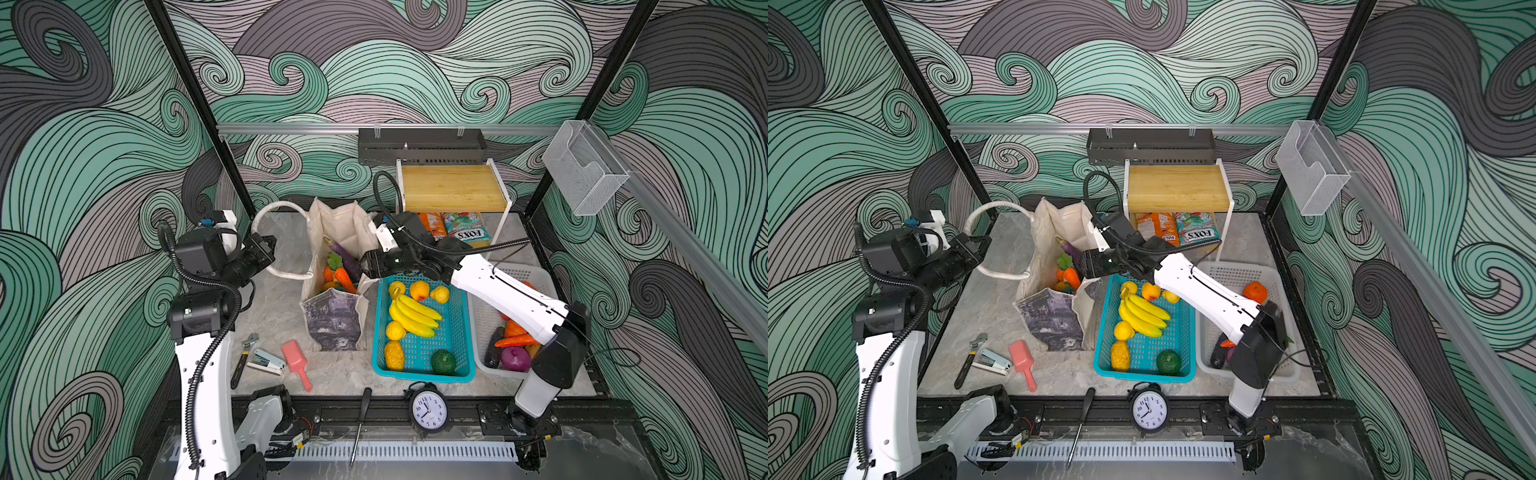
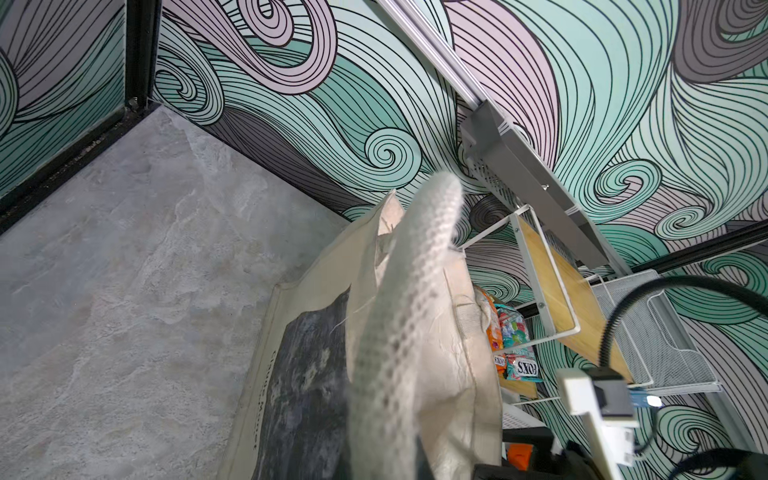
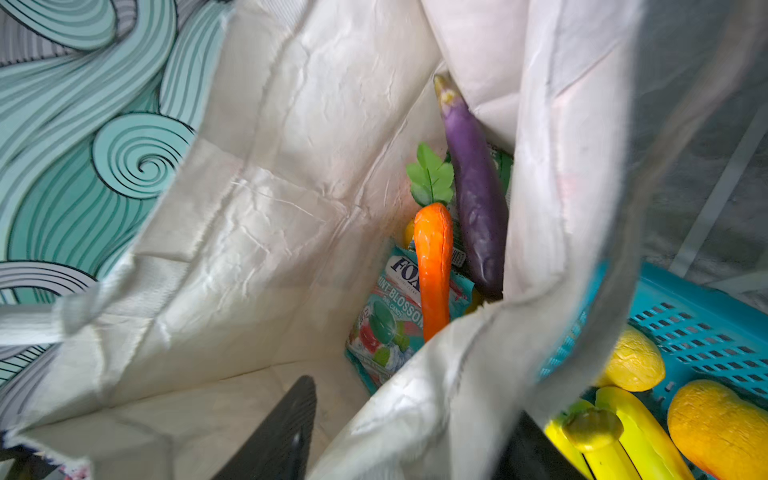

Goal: Place the food into the grocery bag and tie it
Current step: 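Release the rim and grasp the other white handle with the right gripper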

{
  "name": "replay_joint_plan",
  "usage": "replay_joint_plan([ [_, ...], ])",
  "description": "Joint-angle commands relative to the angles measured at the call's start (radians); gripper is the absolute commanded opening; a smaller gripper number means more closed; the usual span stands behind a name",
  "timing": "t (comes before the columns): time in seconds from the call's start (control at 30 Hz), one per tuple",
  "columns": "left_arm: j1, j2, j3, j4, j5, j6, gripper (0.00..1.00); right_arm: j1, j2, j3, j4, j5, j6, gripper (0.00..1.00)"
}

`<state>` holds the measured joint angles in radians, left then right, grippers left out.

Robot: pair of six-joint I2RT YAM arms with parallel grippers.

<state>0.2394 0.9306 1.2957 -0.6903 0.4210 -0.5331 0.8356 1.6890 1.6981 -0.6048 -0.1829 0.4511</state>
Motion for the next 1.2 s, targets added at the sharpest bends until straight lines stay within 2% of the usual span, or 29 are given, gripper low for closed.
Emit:
replay_joint_plan([
  [0.0,0.002,-0.016,-0.016,-0.011,-0.039,0.022,0.00,-0.035,-0.144,-0.075,0.043,0.031,0.042,0.78],
  [0.1,0.003,-0.019,-0.018,-0.004,-0.027,0.016,0.00,-0.094,-0.246,-0.234,0.153,0.020,0.152,0.84],
  [0.13,0.003,-0.020,-0.017,-0.002,-0.018,0.007,0.00,-0.110,-0.274,-0.280,0.184,0.019,0.180,0.94],
  [0.17,0.004,-0.022,-0.020,0.004,-0.007,-0.004,0.00,-0.123,-0.300,-0.332,0.222,0.028,0.208,1.00],
  [0.3,0.004,-0.033,-0.035,0.034,0.024,-0.025,0.00,-0.137,-0.329,-0.446,0.298,0.057,0.294,0.99],
  [0.5,0.004,-0.036,-0.045,0.037,0.047,-0.028,0.00,-0.135,-0.290,-0.590,0.545,0.031,0.457,0.87],
  [0.57,0.004,-0.040,-0.044,0.034,0.048,-0.027,0.00,-0.135,-0.261,-0.610,0.624,0.015,0.504,0.85],
  [0.87,0.003,-0.059,-0.076,0.049,0.047,-0.045,0.00,-0.105,-0.095,-0.586,0.799,-0.068,0.637,0.85],
  [1.03,0.003,-0.066,-0.063,0.039,0.042,-0.042,0.00,-0.071,-0.007,-0.568,0.917,-0.094,0.707,0.76],
  [1.17,0.005,-0.076,-0.063,0.028,0.039,-0.039,0.00,-0.050,0.031,-0.520,0.917,-0.075,0.692,0.65],
])
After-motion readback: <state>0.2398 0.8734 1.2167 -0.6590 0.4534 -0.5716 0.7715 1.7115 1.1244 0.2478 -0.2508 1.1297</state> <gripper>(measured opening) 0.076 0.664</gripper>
